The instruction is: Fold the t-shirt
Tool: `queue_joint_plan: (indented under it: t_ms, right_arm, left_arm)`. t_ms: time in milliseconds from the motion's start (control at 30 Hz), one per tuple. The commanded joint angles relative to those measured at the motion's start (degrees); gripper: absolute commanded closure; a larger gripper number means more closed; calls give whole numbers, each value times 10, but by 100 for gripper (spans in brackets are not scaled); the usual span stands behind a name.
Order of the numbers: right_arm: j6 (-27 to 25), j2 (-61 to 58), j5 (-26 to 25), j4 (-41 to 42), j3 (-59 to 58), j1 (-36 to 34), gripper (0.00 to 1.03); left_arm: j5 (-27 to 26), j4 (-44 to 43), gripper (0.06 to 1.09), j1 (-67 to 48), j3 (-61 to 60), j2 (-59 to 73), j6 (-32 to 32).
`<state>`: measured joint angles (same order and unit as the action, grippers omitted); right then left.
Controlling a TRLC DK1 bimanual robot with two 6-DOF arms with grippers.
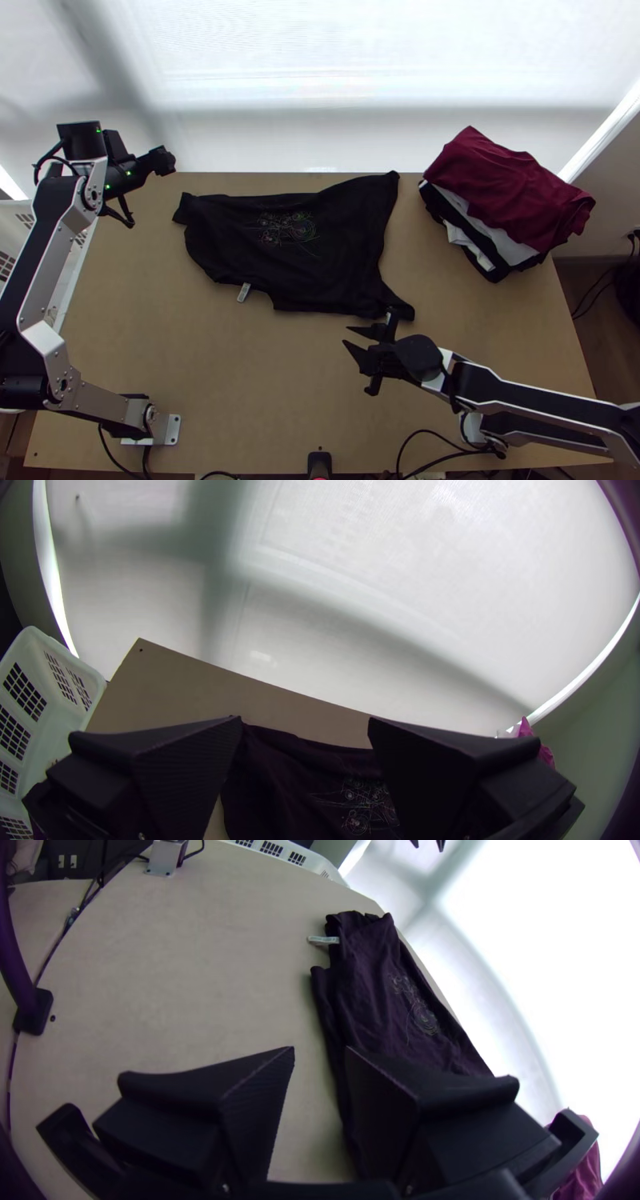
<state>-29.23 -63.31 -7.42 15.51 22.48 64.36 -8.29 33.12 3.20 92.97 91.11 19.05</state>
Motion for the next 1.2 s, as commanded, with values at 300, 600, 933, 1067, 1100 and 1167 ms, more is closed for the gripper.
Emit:
queue_joint_plan:
  t_ms: [300, 600, 933, 1067, 1100, 1167]
  right_arm:
    - [-35, -115, 52, 73, 5, -65, 64]
    - [-49, -194, 72, 120, 32, -105, 64]
    - [-59, -276, 79, 155, 71, -122, 64]
    - [-59, -288, 79, 160, 76, -122, 64]
    - [-59, -291, 79, 163, 76, -122, 64]
    - [-60, -298, 79, 168, 78, -123, 64]
  left_arm:
    - [2, -7, 16, 1, -11, -15, -13]
    - [2, -7, 16, 2, -13, -15, -15]
    - [2, -8, 16, 1, 0, -10, -16]
    - [2, -8, 16, 4, 2, -10, -16]
    - [2, -8, 16, 5, 2, -10, -16]
    - [2, -8, 16, 6, 2, -10, -16]
